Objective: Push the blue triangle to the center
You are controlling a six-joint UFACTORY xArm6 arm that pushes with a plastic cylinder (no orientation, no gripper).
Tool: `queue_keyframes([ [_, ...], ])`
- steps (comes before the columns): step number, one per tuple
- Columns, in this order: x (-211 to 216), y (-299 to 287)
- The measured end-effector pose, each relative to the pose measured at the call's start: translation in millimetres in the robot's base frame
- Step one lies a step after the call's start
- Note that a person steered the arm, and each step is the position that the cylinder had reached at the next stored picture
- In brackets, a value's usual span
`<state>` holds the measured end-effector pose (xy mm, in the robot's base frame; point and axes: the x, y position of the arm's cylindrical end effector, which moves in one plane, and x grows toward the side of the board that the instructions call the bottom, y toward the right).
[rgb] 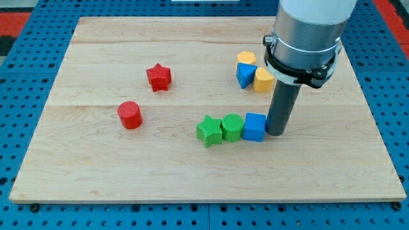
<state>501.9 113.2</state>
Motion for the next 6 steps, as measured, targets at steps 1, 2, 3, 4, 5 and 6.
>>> queue_keyframes([
  [1, 0.0, -4.3],
  [2, -4.9, 11.6],
  [3, -41.6, 63.6],
  [4, -82.3, 88.4],
  [5, -121.0, 86.8],
  [6, -133.2, 43.5],
])
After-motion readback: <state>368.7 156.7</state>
